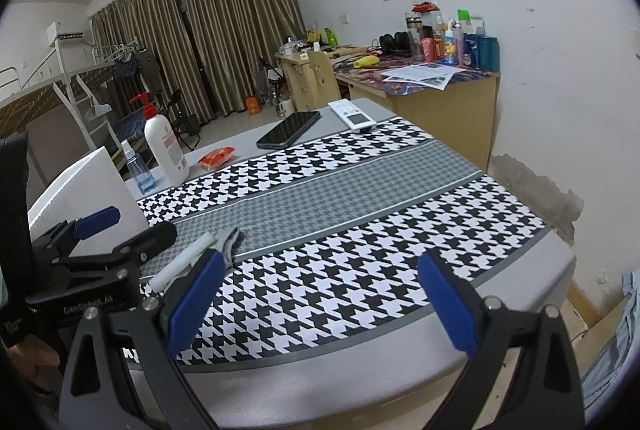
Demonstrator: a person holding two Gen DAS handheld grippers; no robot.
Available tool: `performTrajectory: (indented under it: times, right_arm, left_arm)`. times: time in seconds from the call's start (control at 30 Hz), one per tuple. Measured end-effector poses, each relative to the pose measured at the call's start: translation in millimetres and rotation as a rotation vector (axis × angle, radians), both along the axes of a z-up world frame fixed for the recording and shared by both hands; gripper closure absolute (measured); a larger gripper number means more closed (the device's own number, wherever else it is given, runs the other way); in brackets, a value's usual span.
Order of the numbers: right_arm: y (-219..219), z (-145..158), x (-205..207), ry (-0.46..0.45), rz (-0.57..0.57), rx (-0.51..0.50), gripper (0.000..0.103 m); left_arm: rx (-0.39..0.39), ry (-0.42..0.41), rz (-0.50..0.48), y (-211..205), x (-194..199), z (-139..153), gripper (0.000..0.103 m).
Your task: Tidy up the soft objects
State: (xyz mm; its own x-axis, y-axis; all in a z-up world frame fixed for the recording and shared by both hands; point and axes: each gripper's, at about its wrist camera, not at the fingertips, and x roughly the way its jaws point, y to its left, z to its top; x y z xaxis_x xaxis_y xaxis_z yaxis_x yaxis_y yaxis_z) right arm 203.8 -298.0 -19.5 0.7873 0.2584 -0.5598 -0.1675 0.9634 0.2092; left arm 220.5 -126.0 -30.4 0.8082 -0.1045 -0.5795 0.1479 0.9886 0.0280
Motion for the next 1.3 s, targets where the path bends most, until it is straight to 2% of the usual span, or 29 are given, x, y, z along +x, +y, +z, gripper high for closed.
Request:
performTrajectory:
  times: [0.5,1.03,1.3]
  right_arm:
    - [20.5,-6.3,13.6,0.026,0.048,-0.012,0.004]
    - [54.6,-4.5,18.4,0.014,0.110,-0.022,0.004]
    - [72.1,-5.5,22.4,0.013,0.140,-0.037,0.004]
  left_arm:
    - [-0.004,0.000,0.066,26.9,11.8,-1.6,0.001]
    - [0.003,-0.017,0.128,63.6,8.7,4.9,0.001]
    - [0.014,-0.010,0.118,72.9,5.2,3.3,0.001]
